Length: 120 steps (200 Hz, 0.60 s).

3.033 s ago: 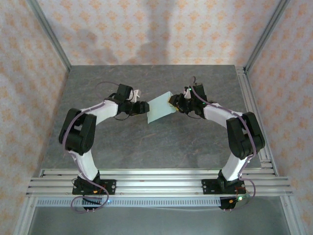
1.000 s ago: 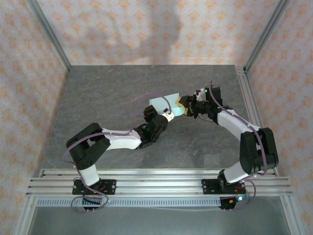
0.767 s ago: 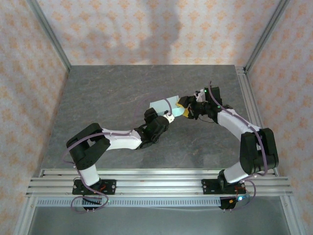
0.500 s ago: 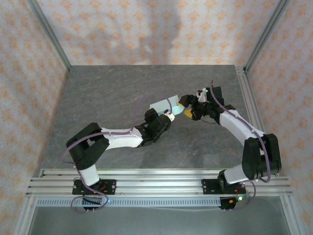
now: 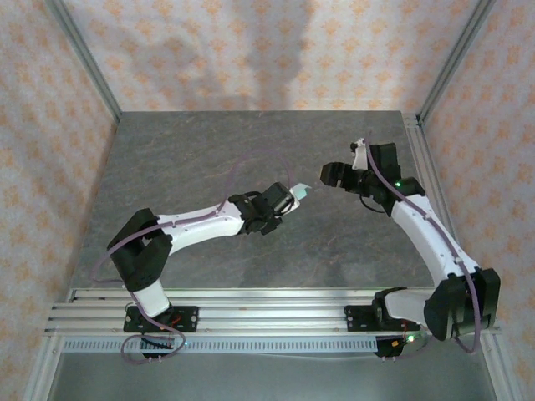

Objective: Fold the paper box

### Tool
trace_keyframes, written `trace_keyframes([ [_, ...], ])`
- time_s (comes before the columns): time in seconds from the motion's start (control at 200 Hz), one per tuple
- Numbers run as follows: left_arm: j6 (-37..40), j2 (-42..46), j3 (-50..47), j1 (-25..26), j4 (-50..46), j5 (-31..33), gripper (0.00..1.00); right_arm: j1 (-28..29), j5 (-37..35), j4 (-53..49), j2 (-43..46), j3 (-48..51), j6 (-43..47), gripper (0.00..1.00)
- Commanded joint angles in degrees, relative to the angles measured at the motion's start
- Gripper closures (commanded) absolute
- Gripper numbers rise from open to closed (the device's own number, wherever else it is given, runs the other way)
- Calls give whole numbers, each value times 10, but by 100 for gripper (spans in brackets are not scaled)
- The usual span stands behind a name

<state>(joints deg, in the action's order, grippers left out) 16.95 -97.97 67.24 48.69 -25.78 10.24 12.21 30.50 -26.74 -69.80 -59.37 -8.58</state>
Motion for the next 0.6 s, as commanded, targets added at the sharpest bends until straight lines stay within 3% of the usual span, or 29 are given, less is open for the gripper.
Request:
trace_keyframes([
  [0.0, -22, 15, 11, -10, -102, -64, 52, -2, -27, -49, 29, -16, 109, 23],
  [0.24, -55, 14, 4, -46, -80, -93, 52, -2, 24, -44, 38, -6, 131, 23],
  [0.355, -47, 18, 12, -64, -91, -177, 52, -2, 77, -38, 59, 23, 214, 22],
  [0.596, -12, 16, 21, -89, -125, -262, 54, 3, 120, -41, 67, 46, 404, 26],
])
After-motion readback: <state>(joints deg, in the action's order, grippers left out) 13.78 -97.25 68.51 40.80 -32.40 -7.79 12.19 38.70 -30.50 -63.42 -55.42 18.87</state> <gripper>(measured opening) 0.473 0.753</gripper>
